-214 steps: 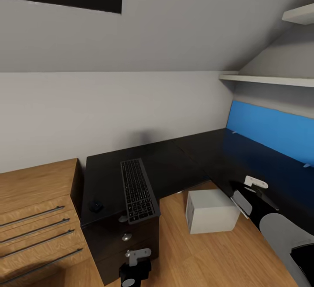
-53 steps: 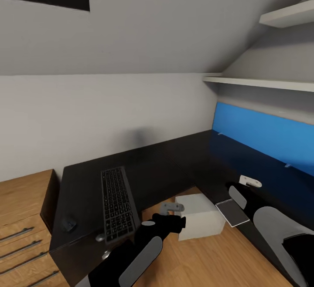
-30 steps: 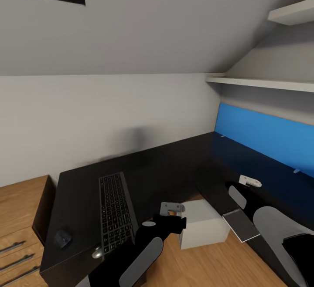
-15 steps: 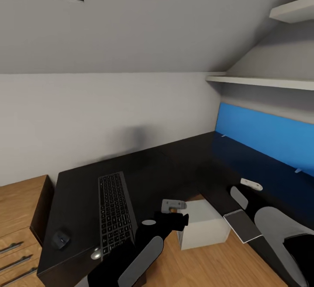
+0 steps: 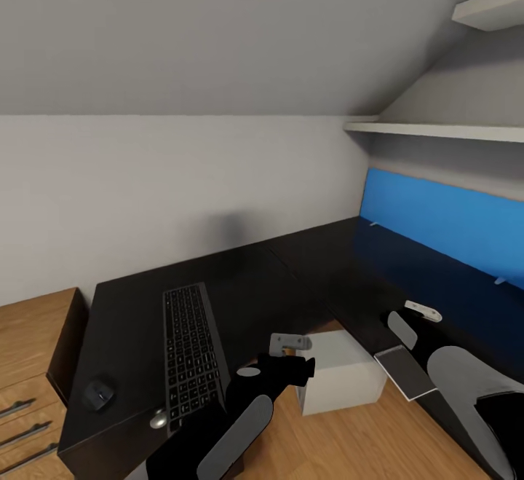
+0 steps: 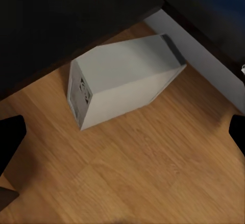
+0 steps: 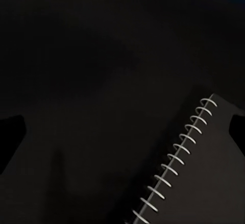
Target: In the bedroom, organize the workspace by keeping the computer under the desk, ensuring the monitor is on the desk, placing the keyboard on the desk next to the monitor, placing the mouse on the desk next to the keyboard, moving the folder from the swivel chair onto the desk next to the mouse, stacking the notebook on top of the folder with the pen on top of the notebook, and positioning the swivel chair next to the desk.
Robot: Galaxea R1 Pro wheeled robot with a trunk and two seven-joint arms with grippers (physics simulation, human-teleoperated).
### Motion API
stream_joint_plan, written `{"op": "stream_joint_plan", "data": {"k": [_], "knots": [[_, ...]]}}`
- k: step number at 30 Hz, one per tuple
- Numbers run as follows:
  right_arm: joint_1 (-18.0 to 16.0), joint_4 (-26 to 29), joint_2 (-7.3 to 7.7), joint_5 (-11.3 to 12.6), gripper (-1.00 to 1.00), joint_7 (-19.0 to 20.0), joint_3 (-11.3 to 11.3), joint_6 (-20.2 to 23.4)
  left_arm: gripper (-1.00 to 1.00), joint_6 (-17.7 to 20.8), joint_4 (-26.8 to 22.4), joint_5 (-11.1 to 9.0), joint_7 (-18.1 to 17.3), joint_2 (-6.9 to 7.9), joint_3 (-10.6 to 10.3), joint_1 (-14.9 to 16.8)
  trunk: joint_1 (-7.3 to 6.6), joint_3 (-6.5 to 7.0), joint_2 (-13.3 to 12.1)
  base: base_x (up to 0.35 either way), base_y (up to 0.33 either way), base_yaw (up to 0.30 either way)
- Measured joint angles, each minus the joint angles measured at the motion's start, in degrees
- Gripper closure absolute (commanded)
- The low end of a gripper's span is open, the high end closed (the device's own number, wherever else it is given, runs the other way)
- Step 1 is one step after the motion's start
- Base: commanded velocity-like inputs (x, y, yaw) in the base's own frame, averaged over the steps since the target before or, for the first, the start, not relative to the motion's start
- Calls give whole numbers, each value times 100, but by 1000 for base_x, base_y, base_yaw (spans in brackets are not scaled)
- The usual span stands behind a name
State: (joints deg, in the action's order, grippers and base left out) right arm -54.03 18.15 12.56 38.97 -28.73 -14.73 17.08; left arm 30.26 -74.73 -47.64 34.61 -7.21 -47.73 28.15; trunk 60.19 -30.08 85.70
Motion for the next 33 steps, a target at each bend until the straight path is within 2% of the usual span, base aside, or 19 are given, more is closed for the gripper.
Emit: {"op": "stream_joint_plan", "data": {"k": [13,14,33], "knots": [[0,0,10,-2,-100,-13,1,15,-100,1,0,0,-6,4,0,0,286,-234,522,0,0,0],[0,0,11,-8,-100,-124,1,106,-100,3,0,-7,-8,8,0,0,286,-234,523,0,0,0],[0,0,11,-25,-100,-316,-8,236,-100,3,8,-33,-18,9,0,0,286,-234,523,0,0,0]]}}
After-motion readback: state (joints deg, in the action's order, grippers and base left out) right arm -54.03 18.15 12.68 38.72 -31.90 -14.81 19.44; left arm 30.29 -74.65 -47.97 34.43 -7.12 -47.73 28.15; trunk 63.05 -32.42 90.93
